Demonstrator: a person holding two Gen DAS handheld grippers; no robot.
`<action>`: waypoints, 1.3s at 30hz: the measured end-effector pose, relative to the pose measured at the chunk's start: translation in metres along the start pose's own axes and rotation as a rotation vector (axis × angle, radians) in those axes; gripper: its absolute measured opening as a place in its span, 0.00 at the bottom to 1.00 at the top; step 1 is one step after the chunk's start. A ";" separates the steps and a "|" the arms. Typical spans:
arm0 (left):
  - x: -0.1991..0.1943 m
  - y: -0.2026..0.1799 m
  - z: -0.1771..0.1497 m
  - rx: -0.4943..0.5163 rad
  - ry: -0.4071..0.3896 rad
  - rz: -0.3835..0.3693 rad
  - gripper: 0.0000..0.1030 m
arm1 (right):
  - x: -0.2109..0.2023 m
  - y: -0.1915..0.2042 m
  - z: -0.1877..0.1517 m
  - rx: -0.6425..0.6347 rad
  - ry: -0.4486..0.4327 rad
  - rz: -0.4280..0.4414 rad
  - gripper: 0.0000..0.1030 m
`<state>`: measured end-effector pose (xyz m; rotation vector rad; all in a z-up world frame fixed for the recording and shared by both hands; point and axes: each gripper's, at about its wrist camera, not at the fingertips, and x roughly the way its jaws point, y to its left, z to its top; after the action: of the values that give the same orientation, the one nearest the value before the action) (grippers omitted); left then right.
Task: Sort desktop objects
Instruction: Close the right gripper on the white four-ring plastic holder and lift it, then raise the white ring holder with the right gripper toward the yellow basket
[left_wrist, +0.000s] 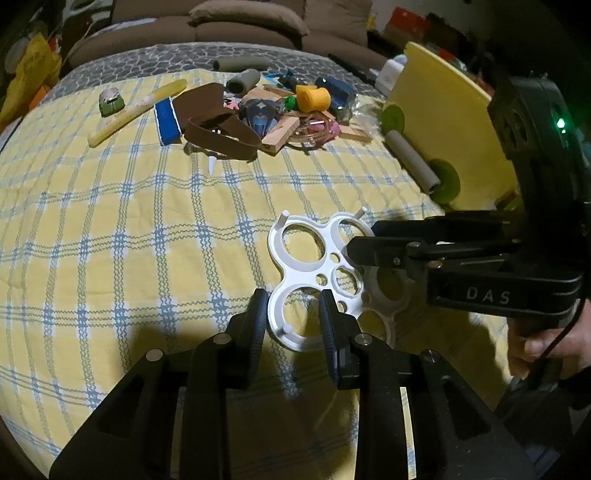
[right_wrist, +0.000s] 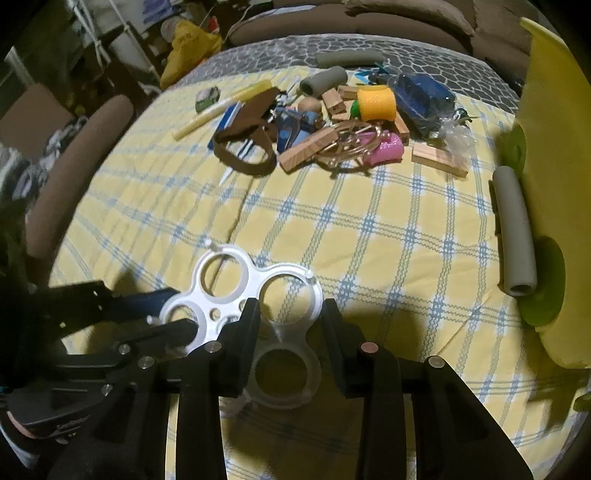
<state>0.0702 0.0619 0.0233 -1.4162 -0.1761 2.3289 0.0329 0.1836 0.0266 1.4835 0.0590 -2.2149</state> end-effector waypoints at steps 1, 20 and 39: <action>-0.001 0.001 0.001 -0.009 -0.003 -0.012 0.23 | -0.002 -0.001 0.001 0.009 -0.011 0.008 0.31; -0.034 -0.011 0.034 -0.047 -0.113 -0.163 0.20 | -0.059 -0.009 0.021 0.093 -0.196 0.168 0.30; -0.039 -0.024 0.034 0.044 -0.098 -0.119 0.07 | -0.061 -0.024 0.014 0.149 -0.189 0.288 0.42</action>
<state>0.0626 0.0715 0.0791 -1.2373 -0.2291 2.2911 0.0298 0.2225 0.0807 1.2579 -0.3649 -2.1452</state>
